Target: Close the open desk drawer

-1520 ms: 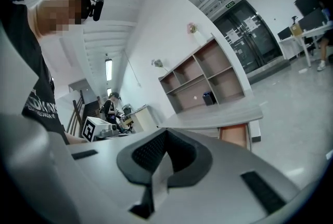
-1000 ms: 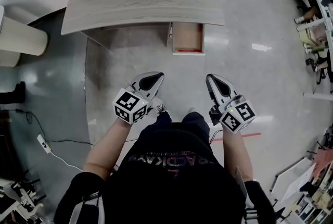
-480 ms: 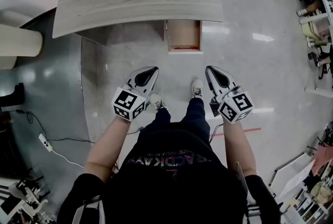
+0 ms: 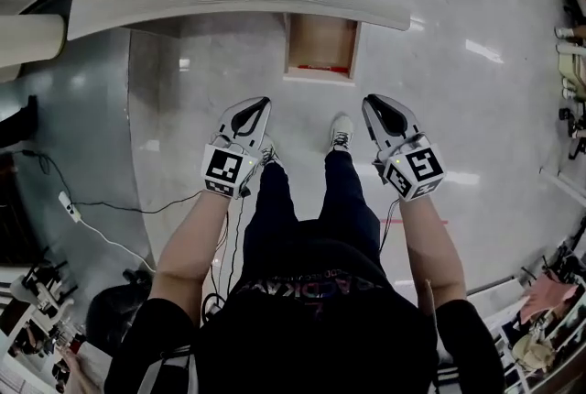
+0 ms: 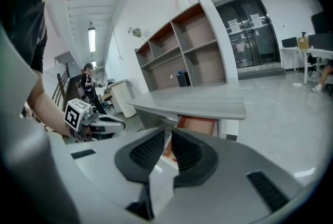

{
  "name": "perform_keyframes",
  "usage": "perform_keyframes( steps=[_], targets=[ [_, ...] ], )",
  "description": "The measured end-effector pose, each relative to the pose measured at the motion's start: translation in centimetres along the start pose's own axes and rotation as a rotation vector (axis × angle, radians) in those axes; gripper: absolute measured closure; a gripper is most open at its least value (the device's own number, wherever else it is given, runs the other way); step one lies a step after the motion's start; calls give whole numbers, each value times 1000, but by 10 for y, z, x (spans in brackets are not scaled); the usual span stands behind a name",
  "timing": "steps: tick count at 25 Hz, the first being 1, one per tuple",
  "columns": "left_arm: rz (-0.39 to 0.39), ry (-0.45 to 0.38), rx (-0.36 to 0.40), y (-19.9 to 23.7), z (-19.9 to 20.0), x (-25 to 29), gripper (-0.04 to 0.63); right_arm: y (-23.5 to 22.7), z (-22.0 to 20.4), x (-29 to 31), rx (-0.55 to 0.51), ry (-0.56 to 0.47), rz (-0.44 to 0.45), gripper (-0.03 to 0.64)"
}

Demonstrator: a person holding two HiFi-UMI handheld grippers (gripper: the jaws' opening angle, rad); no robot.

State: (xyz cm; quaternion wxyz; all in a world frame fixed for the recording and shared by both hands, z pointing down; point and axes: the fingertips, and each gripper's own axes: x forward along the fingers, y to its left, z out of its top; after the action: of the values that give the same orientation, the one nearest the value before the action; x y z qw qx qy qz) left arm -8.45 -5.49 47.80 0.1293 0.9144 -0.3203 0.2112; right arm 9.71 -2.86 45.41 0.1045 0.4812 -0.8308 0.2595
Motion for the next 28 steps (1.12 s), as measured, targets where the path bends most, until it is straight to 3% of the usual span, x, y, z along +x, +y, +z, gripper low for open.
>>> perform_keyframes(
  steps=[3, 10, 12, 16, 22, 28],
  targets=[
    [35, 33, -19, 4, -18, 14, 592, -22, -19, 8, 14, 37, 7, 541],
    [62, 73, -33, 0, -57, 29, 584, -44, -80, 12, 20, 113, -4, 522],
    [65, 75, -29, 5, -67, 37, 522, -52, -94, 20, 9, 129, -11, 509],
    [48, 99, -2, 11, -85, 47, 469, -60, -123, 32, 4, 174, -15, 471],
    [32, 146, 74, 20, -121, 67, 352, -69, -164, 54, -88, 263, -10, 406],
    [18, 157, 97, 24, -141, 93, 347, -81, -187, 80, -142, 300, -4, 353]
  ],
)
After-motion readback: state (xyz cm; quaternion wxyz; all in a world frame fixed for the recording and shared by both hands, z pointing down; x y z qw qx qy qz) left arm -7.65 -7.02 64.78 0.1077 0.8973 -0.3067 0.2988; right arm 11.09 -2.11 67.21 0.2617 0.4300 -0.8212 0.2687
